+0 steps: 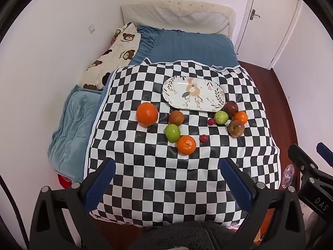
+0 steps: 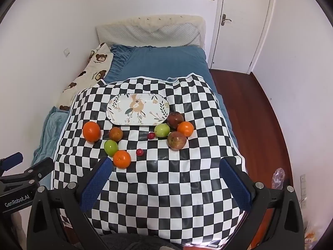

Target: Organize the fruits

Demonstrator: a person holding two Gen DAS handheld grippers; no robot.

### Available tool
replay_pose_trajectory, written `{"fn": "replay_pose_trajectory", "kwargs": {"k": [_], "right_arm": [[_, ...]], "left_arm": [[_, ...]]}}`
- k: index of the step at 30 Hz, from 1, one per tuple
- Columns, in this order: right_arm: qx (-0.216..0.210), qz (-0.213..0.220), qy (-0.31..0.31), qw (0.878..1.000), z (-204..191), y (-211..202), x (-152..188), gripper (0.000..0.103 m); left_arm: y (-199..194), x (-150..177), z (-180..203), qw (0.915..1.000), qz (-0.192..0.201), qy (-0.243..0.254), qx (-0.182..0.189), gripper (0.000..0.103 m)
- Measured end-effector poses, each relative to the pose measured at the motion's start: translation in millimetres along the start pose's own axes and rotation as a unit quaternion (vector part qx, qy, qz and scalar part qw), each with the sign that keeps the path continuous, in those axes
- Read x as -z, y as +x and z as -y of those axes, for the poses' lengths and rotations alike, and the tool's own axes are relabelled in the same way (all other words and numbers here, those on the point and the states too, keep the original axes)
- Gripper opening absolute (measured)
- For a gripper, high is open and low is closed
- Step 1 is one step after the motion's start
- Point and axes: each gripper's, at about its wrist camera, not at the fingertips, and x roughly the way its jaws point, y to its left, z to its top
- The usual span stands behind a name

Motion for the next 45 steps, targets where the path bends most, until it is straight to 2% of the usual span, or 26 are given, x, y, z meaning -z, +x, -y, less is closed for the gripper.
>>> {"fn": "replay_pose_trajectory", "kwargs": {"k": [45], "right_arm": [[0.001,0.004,0.0,1.0,3.6,-3.6,2.8,0.103]], "left_arm": [[-0.9,0.3,-0.4,1.0,0.002,-0.002,0.004,0.103]]}}
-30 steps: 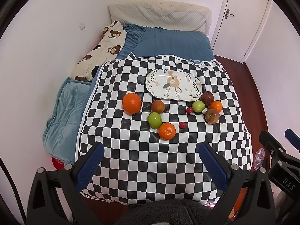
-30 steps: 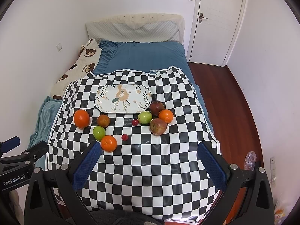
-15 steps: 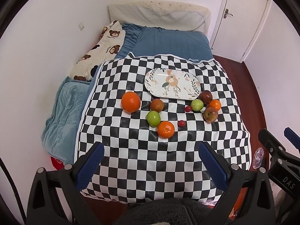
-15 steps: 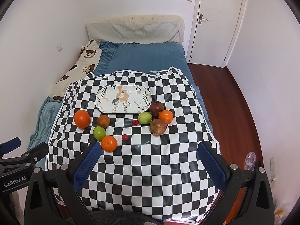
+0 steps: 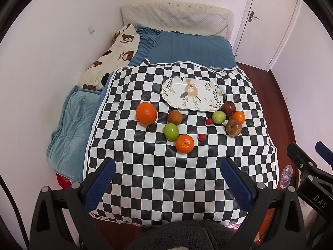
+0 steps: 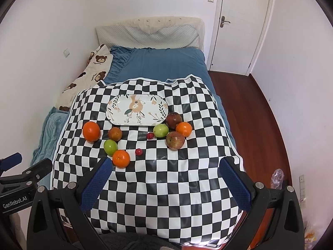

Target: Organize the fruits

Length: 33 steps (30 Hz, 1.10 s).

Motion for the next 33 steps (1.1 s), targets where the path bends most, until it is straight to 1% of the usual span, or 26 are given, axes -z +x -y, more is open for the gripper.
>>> {"fn": "replay_pose_trajectory", "kwargs": {"k": [24,25,32,33], "right_arm": [[0.0,0.002,0.0,1.0,-0.2,-2.6,0.0,0.103],[0.0,0.002,-0.001,1.0,0.0,-2.6,0.0,0.103],[0.001,0.002,0.002,1.0,1.0,6.6,3.7,0.103],[0.001,0.002,0.005,1.0,1.7,8.4,4.1,0.103]], "left_arm": [[-0.2,0.4,-0.3,1.0,0.004,0.0,0.0,0.103],[-3.1,-4.1,5.0,1.0,0.003,-0.001,0.001,0.103],[-3.1,-4.1,4.6,1.0,0.009,-0.003,-0.001,0.103],[-5.0,-13.7,4.3,0.9999,0.012,-0.005,-0.006,0.103]]}}
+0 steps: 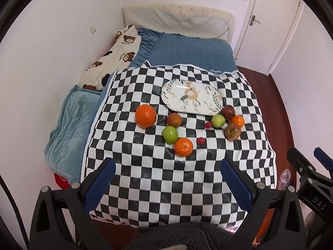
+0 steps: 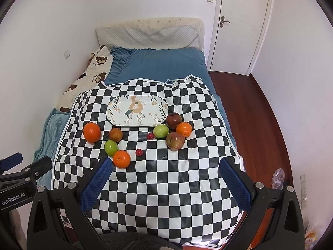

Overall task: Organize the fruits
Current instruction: 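Grasp the large orange with the left tool while the right tool grasps the red apple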

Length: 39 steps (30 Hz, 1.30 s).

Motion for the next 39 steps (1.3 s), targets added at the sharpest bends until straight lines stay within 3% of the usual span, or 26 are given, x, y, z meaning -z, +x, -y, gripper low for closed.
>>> {"fn": "replay_pose_trajectory", "kwargs": {"k": [3,7,14,22,28,33,39], "right_arm": [[-0.006,0.008,0.007,1.0,4.1,-5.7,-8.8,0.103],[-0.005,0.0,0.021,1.0,13.0,16.9,-14.9,0.103],[-0.029,-0.062,0.07,0.995,48.6,123.4,-26.6,0.103],[-0.049,-0.146,0.146,0.977,86.1,268.1,-44.2,0.103],[-0.063,-0.203,0.169,0.962,90.3,353.8,-41.7,0.103],[-0.073,-0.245,0.19,0.948,84.0,395.7,-23.6,0.103],[-0.067,-0.261,0.201,0.942,68.7,414.2,-8.6,0.1]], "left_arm": [[8.3,-12.9,3.4,0.9998,0.01,-0.011,-0.012,0.103],[38.4,-25.0,-13.9,0.9987,0.005,-0.036,-0.035,0.103],[128.1,-62.2,-38.6,0.994,-0.039,-0.067,-0.076,0.103],[233.6,-83.7,-66.7,0.9846,-0.115,-0.11,-0.072,0.103],[292.7,-87.2,-76.3,0.9747,-0.167,-0.135,-0.062,0.103],[325.5,-90.1,-90.8,0.9686,-0.19,-0.153,-0.046,0.103],[360.0,-89.7,-104.9,0.9633,-0.22,-0.153,-0.014,0.103]]}}
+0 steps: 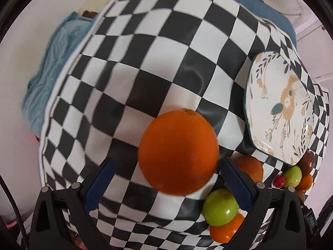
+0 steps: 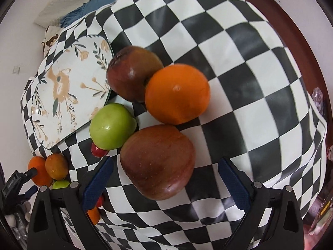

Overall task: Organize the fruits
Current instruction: 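Grasp the large orange with the left tool while the right tool grasps the red apple, then carry the orange with the left tool while the right tool carries the apple onto the floral plate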

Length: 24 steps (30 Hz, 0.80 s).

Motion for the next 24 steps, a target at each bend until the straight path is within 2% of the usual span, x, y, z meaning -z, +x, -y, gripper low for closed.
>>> {"fn": "replay_pose_trajectory", "kwargs": {"k": [3,5,7,10,19,24], "right_arm": [[0.012,0.007,0.014,1.0,-2.8,6.8,2.5,0.099],[0.018,0.014,0.022,1.0,-5.9,9.2,2.3,0.095],[0.025,0.019,0.025,0.999,-9.3,10.7,1.5,0.084],[0.022,0.023,0.033,0.999,-14.6,13.1,1.1,0.072],[0.024,0.042,0.031,0.998,-10.8,-2.0,8.0,0.072],[-0.009,0.043,0.008,0.999,-19.9,-15.1,19.0,0.071]], "left_arm": [[11.8,-5.4,-3.4,0.9998,-0.003,0.009,0.018,0.096],[16.3,-8.6,-5.3,0.999,-0.002,0.014,0.042,0.083],[18.5,-12.4,-6.2,0.9979,0.003,0.021,0.061,0.077],[20.0,-13.8,-3.8,0.9973,0.02,0.039,0.058,0.077],[-10.8,1.0,15.7,0.9909,0.073,0.105,0.044,0.075],[-32.6,6.8,28.5,0.9866,0.091,0.13,0.038,0.075]]}}
